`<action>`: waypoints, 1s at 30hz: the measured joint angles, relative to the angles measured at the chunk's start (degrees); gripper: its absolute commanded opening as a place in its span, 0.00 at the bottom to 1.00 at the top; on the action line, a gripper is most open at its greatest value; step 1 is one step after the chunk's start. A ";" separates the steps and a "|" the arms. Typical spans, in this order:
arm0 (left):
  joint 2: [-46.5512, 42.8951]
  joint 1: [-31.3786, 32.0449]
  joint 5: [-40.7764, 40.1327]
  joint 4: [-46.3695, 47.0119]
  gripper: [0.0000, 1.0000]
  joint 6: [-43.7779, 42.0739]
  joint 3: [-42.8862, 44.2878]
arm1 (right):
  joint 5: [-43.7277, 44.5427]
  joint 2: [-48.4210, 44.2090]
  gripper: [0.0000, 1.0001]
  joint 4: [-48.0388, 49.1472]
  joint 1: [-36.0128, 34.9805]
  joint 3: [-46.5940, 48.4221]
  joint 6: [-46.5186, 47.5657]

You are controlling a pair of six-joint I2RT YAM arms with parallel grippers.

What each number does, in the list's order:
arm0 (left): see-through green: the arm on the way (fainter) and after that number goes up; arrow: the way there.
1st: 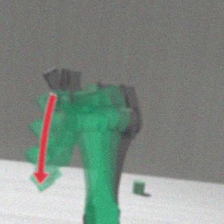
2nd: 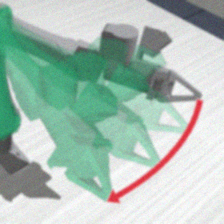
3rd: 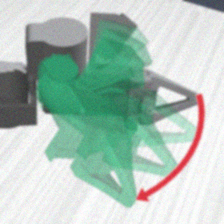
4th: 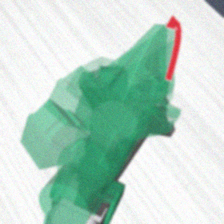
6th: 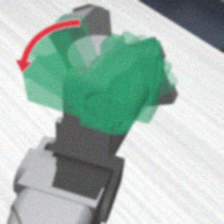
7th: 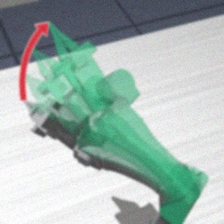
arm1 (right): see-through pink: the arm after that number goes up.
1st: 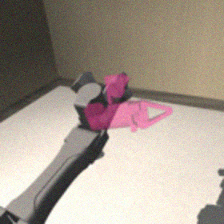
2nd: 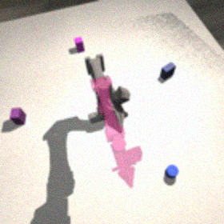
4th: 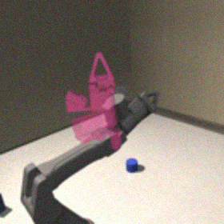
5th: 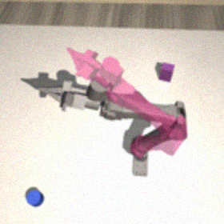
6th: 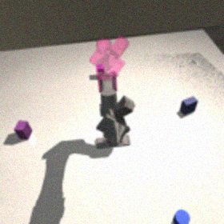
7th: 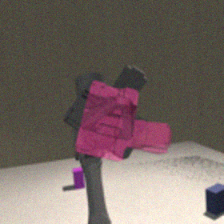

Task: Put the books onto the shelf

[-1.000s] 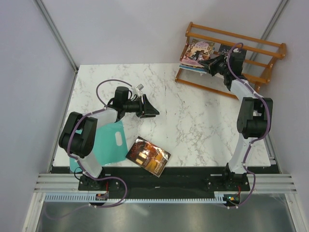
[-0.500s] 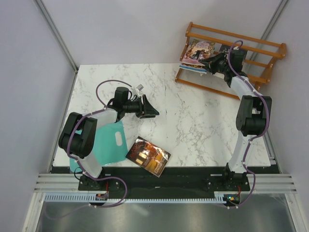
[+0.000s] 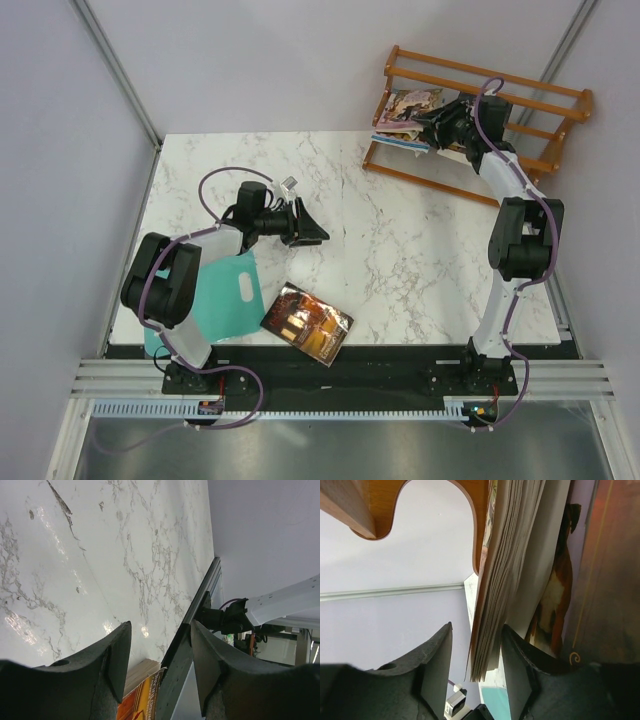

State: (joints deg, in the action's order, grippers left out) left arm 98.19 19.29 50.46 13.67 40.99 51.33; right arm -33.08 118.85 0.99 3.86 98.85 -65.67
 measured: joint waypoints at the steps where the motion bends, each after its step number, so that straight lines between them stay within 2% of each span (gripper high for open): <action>1: -0.02 0.00 0.00 0.00 0.57 0.00 -0.07 | 0.09 0.00 0.51 -0.59 0.02 0.26 0.09; 19: -1.40 0.00 -0.02 0.11 0.57 0.02 -0.22 | 1.49 2.54 0.47 -7.80 0.17 6.49 1.49; 30: -1.73 0.00 0.00 0.11 0.57 0.02 -0.68 | 1.64 3.13 0.50 -9.73 0.24 8.02 2.05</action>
State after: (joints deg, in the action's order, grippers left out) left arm 96.47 19.29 50.46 13.78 41.01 50.65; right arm -31.44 121.97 -8.73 4.10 106.87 -63.61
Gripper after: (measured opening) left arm 0.575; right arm 0.494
